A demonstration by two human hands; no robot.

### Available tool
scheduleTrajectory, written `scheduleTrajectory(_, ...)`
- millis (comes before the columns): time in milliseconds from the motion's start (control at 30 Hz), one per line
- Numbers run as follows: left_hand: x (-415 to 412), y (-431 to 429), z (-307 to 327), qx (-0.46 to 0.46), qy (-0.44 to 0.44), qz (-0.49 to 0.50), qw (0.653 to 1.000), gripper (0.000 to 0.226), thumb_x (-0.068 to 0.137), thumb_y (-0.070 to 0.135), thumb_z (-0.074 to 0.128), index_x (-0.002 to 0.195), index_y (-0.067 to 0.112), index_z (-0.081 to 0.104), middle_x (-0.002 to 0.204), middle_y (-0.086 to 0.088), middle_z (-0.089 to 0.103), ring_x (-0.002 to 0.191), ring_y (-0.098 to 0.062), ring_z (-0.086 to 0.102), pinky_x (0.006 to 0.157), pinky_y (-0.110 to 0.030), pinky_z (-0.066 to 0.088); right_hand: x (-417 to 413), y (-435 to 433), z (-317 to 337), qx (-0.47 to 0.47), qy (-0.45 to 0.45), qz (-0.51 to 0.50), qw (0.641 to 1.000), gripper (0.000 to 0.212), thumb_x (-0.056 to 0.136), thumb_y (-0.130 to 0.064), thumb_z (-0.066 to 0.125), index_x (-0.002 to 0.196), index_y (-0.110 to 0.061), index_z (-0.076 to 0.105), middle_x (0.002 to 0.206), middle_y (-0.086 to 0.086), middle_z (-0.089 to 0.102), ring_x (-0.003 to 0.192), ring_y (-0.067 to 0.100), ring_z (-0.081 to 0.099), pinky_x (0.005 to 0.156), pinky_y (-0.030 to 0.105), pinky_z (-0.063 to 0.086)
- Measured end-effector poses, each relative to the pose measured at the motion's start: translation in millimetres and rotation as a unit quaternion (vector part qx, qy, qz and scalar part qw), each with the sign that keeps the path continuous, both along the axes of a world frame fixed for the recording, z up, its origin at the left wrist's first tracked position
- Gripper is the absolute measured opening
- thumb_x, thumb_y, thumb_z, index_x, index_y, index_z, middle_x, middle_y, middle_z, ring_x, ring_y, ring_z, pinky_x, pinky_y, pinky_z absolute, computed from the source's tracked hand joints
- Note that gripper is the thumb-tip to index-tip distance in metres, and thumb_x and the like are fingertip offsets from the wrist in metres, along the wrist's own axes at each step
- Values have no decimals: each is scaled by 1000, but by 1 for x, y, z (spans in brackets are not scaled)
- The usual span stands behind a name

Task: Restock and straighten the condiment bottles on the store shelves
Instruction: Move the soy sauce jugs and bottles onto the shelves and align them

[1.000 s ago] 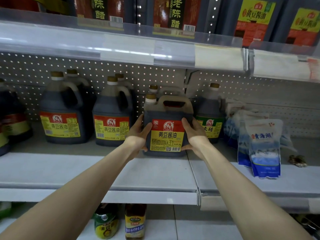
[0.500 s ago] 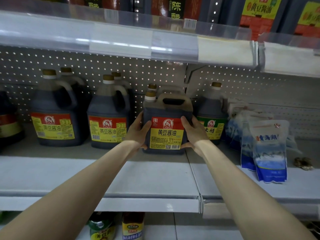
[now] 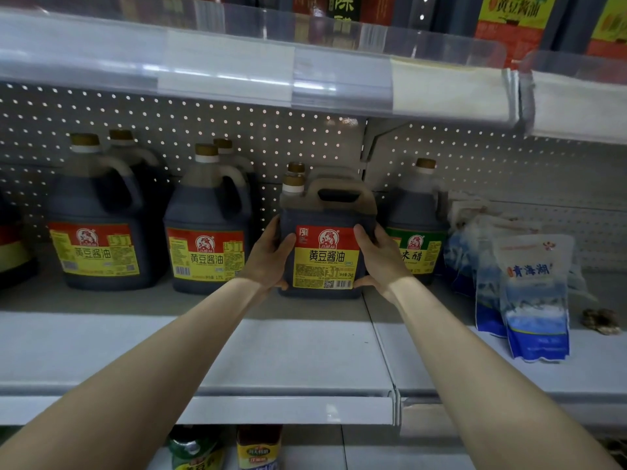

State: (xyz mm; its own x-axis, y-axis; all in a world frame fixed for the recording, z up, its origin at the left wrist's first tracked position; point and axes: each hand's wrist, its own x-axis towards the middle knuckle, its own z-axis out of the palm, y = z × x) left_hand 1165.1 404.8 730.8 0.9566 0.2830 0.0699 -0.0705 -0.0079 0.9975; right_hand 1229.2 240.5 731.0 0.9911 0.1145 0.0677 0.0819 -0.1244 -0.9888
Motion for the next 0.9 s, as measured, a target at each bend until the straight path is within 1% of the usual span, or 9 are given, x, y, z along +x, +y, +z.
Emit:
scheduleTrajectory(100, 2, 1, -1, -2, -1, -4, 1000, 52, 102, 21, 42, 150, 33, 23, 124, 6, 52, 124, -33, 52, 91, -69, 43, 2, 1, 0, 3, 5, 1, 1000, 45, 100, -39, 47, 142, -30, 37, 119, 2, 62, 107, 30, 61, 82, 61, 53)
scheduleTrajectory(167, 4, 3, -2, 1, -5, -8, 1000, 51, 102, 22, 42, 149, 33, 23, 121, 8, 53, 123, -32, 52, 92, -70, 43, 3, 1, 0, 3, 3, 4, 1000, 44, 100, -39, 47, 142, -29, 38, 118, 2, 62, 106, 30, 60, 83, 62, 53)
scheduleTrajectory(300, 9, 4, -5, -1, -16, -17, 1000, 50, 103, 22, 41, 149, 33, 24, 120, 7, 55, 116, -28, 55, 91, -70, 43, 6, 2, -1, 3, 5, 2, 1000, 44, 100, -38, 47, 142, -30, 38, 121, 3, 62, 107, 30, 60, 85, 64, 51)
scheduleTrajectory(433, 13, 5, -6, 6, -26, -24, 999, 48, 103, 21, 40, 148, 30, 26, 117, 7, 57, 112, -26, 57, 86, -64, 48, 10, 3, -2, 7, 5, -3, 1000, 42, 100, -39, 47, 140, -32, 39, 107, -4, 64, 100, 27, 62, 82, 60, 54)
scheduleTrajectory(500, 16, 7, -6, 7, -27, -26, 999, 48, 103, 21, 40, 148, 30, 26, 120, 5, 57, 112, -26, 57, 88, -65, 47, 13, 3, -3, 8, 7, -4, 1000, 41, 100, -39, 47, 140, -32, 39, 101, -8, 62, 95, 24, 61, 81, 57, 55)
scheduleTrajectory(633, 21, 8, -8, 10, -27, -31, 999, 46, 103, 20, 40, 146, 31, 28, 121, 4, 58, 113, -27, 58, 90, -67, 46, 17, 3, -3, 10, 7, -1, 1000, 42, 100, -38, 47, 141, -30, 38, 98, -10, 62, 83, 14, 60, 72, 50, 55)
scheduleTrajectory(700, 22, 8, -8, 6, -30, -30, 999, 45, 103, 20, 40, 146, 30, 29, 117, 6, 59, 111, -25, 58, 88, -64, 47, 18, 4, -2, 12, 8, -3, 1000, 45, 100, -38, 47, 143, -29, 37, 99, -9, 62, 83, 14, 61, 73, 51, 55)
scheduleTrajectory(800, 24, 9, -9, 1, -31, -29, 999, 45, 103, 19, 40, 146, 30, 29, 113, 7, 59, 105, -21, 58, 83, -59, 49, 21, 4, -3, 9, 12, -1, 1000, 51, 99, -39, 47, 147, -29, 31, 105, -5, 62, 91, 20, 61, 79, 56, 55)
scheduleTrajectory(900, 25, 9, -10, 2, -30, -31, 999, 47, 103, 19, 40, 147, 31, 28, 114, 8, 58, 108, -23, 58, 82, -59, 50, 20, 4, -4, 8, 9, 3, 1000, 50, 100, -39, 47, 146, -30, 32, 103, -7, 62, 86, 15, 61, 72, 50, 56)
